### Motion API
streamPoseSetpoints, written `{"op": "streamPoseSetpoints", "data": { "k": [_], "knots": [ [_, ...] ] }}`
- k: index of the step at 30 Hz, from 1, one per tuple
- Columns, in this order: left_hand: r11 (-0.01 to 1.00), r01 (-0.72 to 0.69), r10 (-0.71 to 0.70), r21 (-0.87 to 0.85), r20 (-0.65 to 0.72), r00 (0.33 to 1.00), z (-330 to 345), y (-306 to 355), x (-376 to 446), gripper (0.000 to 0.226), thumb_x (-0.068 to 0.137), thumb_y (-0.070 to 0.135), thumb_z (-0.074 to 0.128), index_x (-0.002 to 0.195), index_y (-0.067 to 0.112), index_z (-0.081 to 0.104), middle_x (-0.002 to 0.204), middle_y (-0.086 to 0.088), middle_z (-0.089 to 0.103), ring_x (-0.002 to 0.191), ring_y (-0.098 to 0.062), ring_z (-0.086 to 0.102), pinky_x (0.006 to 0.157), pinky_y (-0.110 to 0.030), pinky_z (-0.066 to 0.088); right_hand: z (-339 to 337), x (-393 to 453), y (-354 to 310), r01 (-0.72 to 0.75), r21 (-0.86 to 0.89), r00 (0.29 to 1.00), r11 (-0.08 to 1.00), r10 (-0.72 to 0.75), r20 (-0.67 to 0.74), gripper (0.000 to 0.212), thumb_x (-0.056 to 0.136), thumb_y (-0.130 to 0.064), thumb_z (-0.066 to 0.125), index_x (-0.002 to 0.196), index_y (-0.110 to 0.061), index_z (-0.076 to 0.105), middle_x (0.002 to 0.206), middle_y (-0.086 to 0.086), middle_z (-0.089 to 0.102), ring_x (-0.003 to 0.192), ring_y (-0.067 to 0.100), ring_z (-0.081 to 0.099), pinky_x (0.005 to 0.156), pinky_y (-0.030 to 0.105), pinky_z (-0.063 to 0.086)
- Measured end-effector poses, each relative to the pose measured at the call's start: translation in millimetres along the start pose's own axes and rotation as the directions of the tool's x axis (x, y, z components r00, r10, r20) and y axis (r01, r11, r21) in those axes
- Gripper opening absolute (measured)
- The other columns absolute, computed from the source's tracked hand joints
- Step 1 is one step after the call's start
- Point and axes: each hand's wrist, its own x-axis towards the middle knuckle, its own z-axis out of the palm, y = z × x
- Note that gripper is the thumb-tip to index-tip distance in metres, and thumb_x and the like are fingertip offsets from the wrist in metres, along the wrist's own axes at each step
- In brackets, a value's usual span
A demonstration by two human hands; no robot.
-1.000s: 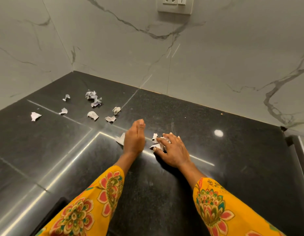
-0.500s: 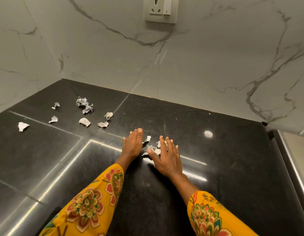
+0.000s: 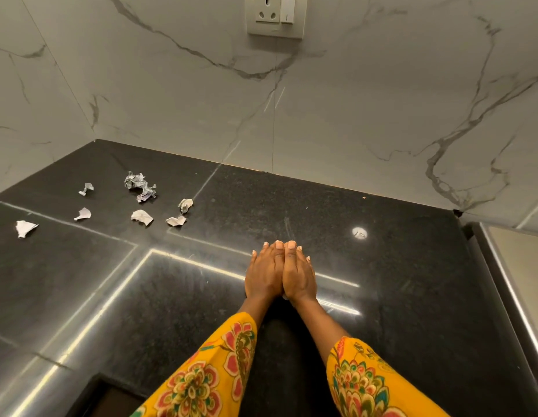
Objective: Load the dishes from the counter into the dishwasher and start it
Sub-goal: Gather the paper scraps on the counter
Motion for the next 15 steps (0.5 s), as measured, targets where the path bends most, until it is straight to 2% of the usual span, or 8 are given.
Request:
{"op": "streamPoseSetpoints", "data": {
  "k": [3,4,6,7,9,10,12,15],
  "knots": [
    [0.995,0.028,-0.034,-0.091,-0.060,0.998,7.4,7.1,-4.6,0.047,0.104,0.032,0.023,0.147,0.014,0.028,0.152,-0.007,0.033,0.144,-0.021,0.022,0.117,-0.034,0.008,1.2,-5.6,-5.9,-0.019,0.215,0.999,0.976,0.024,-0.022,0.082,0.087,-0.067,0.007,0.125,-0.017,0.060,0.134,0.004,0.056,0.135,0.020,0.039,0.119,0.039,0.013],
    [0.987,0.037,-0.051,-0.155,-0.082,0.995,8.9,9.9,-5.8,0.046,0.104,0.033,0.023,0.145,0.014,0.033,0.149,-0.009,0.038,0.142,-0.022,0.028,0.117,-0.035,0.011,2.0,-8.8,-6.5,-0.025,0.277,0.999,0.961,0.035,-0.031,0.080,0.085,-0.070,0.009,0.111,-0.020,0.066,0.122,0.002,0.063,0.127,0.022,0.048,0.116,0.042,0.022],
    [0.924,0.077,-0.124,-0.374,-0.102,0.987,7.0,18.1,-10.3,0.047,0.104,0.033,0.019,0.136,0.014,0.048,0.138,-0.010,0.052,0.132,-0.023,0.042,0.115,-0.037,0.019,7.7,-10.0,-0.8,-0.094,0.418,0.991,0.903,0.125,-0.048,0.065,0.086,-0.072,0.020,0.085,-0.025,0.066,0.099,-0.004,0.066,0.111,0.021,0.058,0.108,0.044,0.036],
    [0.860,0.101,-0.172,-0.501,-0.099,0.980,5.6,21.9,-13.3,0.049,0.104,0.033,0.018,0.129,0.013,0.055,0.130,-0.009,0.059,0.124,-0.021,0.049,0.112,-0.037,0.026,10.3,-11.0,-0.1,-0.120,0.499,0.986,0.858,0.160,-0.039,0.064,0.082,-0.077,0.027,0.082,-0.026,0.066,0.096,-0.003,0.066,0.108,0.022,0.060,0.104,0.044,0.041],
    [0.711,0.138,-0.240,-0.689,-0.054,0.969,4.4,25.0,-18.0,0.054,0.103,0.037,0.017,0.114,0.013,0.065,0.114,-0.006,0.066,0.108,-0.017,0.057,0.097,-0.035,0.040,10.1,-21.1,-12.2,-0.145,0.686,0.977,0.713,0.213,-0.014,0.066,0.077,-0.079,0.035,0.096,-0.024,0.067,0.109,0.006,0.066,0.109,0.024,0.060,0.100,0.041,0.046],
    [0.632,0.142,-0.253,-0.762,-0.031,0.967,3.3,25.1,-19.9,0.055,0.103,0.040,0.019,0.108,0.014,0.067,0.109,-0.006,0.068,0.103,-0.017,0.060,0.091,-0.034,0.044,9.8,-24.9,-17.3,-0.145,0.760,0.972,0.633,0.233,-0.008,0.062,0.086,-0.069,0.034,0.109,-0.020,0.064,0.118,0.011,0.063,0.110,0.023,0.059,0.094,0.034,0.049],
    [0.454,0.133,-0.273,-0.881,0.005,0.962,3.8,21.4,-21.6,0.051,0.102,0.042,0.023,0.095,0.018,0.068,0.098,-0.008,0.070,0.094,-0.020,0.065,0.084,-0.034,0.050,9.0,-29.1,-23.7,-0.145,0.849,0.960,0.508,0.280,-0.004,0.051,0.101,-0.041,0.029,0.120,-0.004,0.058,0.122,0.018,0.059,0.111,0.025,0.059,0.077,0.020,0.050],
    [0.080,0.163,-0.260,-0.983,0.138,0.956,3.5,13.6,-19.8,0.042,0.101,0.030,0.034,0.083,0.012,0.068,0.084,-0.008,0.069,0.080,-0.016,0.066,0.071,-0.025,0.054,12.1,-31.6,-26.7,-0.177,0.938,0.945,0.298,0.317,0.077,0.044,0.102,-0.032,0.033,0.121,-0.001,0.057,0.122,0.023,0.060,0.108,0.028,0.060,0.080,0.028,0.050]
  ]
}}
